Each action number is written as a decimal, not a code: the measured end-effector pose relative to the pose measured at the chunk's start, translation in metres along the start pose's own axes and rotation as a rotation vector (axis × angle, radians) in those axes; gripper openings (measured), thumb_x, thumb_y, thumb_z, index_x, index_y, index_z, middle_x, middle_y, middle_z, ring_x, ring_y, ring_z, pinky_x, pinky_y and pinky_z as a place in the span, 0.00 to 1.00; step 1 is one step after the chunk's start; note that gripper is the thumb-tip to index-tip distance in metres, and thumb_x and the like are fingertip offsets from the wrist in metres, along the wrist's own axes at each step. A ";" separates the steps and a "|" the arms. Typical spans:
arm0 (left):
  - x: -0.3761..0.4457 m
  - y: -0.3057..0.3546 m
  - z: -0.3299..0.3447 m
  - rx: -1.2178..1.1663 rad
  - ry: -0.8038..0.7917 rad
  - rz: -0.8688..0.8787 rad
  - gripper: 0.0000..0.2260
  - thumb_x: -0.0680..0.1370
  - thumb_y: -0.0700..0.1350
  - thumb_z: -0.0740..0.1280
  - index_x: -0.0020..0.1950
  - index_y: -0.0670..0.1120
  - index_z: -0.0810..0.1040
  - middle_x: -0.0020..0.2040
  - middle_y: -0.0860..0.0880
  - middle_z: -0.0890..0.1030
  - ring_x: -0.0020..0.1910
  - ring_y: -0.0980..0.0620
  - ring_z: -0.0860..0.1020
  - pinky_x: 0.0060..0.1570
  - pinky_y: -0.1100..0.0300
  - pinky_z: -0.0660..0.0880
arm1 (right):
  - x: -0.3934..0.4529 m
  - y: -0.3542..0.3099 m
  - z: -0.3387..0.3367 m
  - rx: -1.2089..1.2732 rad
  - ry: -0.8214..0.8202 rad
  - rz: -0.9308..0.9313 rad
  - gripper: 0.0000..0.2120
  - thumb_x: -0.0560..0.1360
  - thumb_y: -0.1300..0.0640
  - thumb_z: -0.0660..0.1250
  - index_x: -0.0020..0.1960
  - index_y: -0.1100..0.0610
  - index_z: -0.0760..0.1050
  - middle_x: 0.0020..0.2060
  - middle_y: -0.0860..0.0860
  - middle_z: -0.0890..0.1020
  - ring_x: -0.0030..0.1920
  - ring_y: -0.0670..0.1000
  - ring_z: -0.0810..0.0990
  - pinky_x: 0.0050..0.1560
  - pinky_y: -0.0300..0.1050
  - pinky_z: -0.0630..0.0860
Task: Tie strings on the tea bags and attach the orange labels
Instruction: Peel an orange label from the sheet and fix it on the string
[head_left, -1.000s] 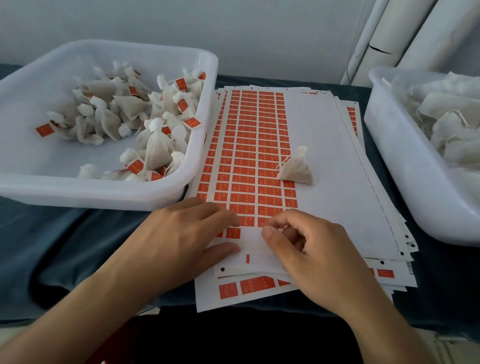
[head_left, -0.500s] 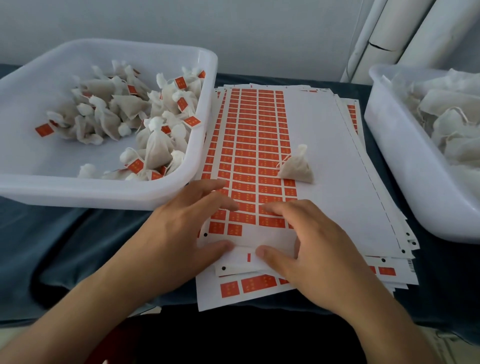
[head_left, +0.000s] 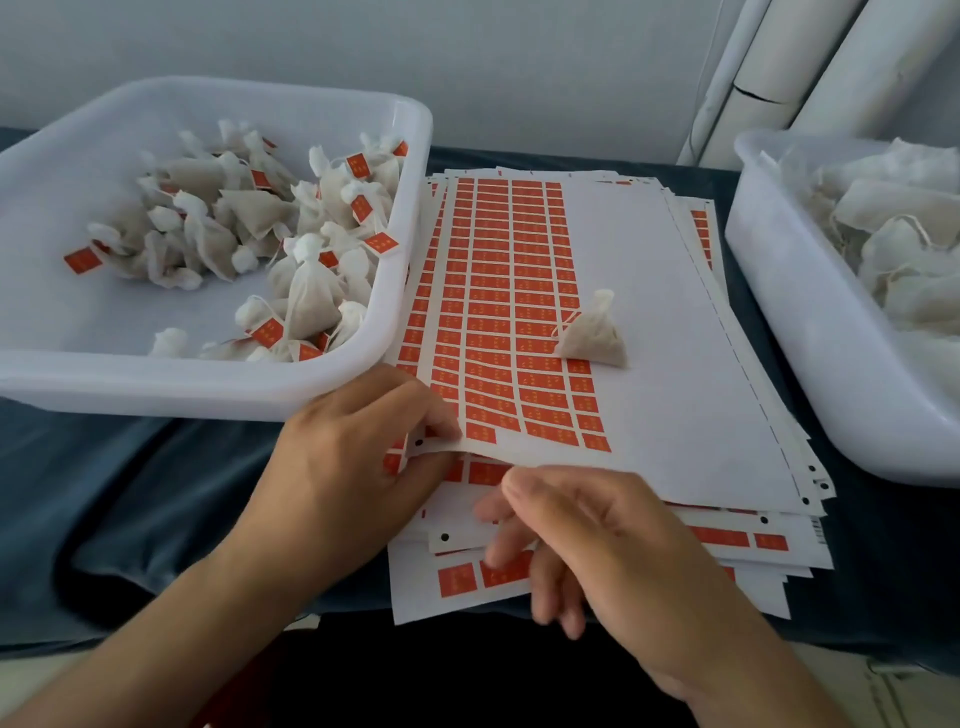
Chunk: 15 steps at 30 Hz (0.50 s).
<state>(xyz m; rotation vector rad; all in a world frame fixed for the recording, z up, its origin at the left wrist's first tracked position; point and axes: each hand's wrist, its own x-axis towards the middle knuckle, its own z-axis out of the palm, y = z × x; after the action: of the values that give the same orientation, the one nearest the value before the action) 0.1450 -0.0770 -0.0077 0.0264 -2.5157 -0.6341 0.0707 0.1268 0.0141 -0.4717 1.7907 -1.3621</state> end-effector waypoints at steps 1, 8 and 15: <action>-0.001 0.002 0.001 -0.003 0.042 0.000 0.07 0.74 0.48 0.74 0.47 0.46 0.81 0.50 0.52 0.83 0.51 0.59 0.79 0.56 0.74 0.73 | 0.000 -0.002 0.004 0.141 -0.066 0.061 0.22 0.72 0.32 0.63 0.50 0.48 0.84 0.45 0.51 0.87 0.31 0.46 0.80 0.28 0.36 0.74; -0.007 0.012 0.004 -0.028 0.176 0.036 0.09 0.77 0.47 0.75 0.43 0.43 0.81 0.47 0.51 0.82 0.49 0.57 0.80 0.52 0.66 0.77 | 0.007 -0.005 0.028 0.951 0.116 0.159 0.28 0.64 0.46 0.75 0.62 0.51 0.79 0.49 0.60 0.87 0.28 0.51 0.81 0.25 0.39 0.76; -0.018 0.024 -0.014 -0.133 -0.120 -0.024 0.12 0.77 0.61 0.69 0.54 0.55 0.77 0.54 0.63 0.78 0.54 0.60 0.79 0.52 0.67 0.76 | 0.006 0.001 0.027 1.015 0.261 0.128 0.21 0.63 0.58 0.77 0.56 0.56 0.83 0.44 0.60 0.87 0.30 0.50 0.82 0.27 0.40 0.78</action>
<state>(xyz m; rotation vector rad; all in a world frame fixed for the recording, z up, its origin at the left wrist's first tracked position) 0.1697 -0.0594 0.0044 -0.0307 -2.5853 -0.8341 0.0891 0.1063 0.0090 0.3738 1.0544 -2.0595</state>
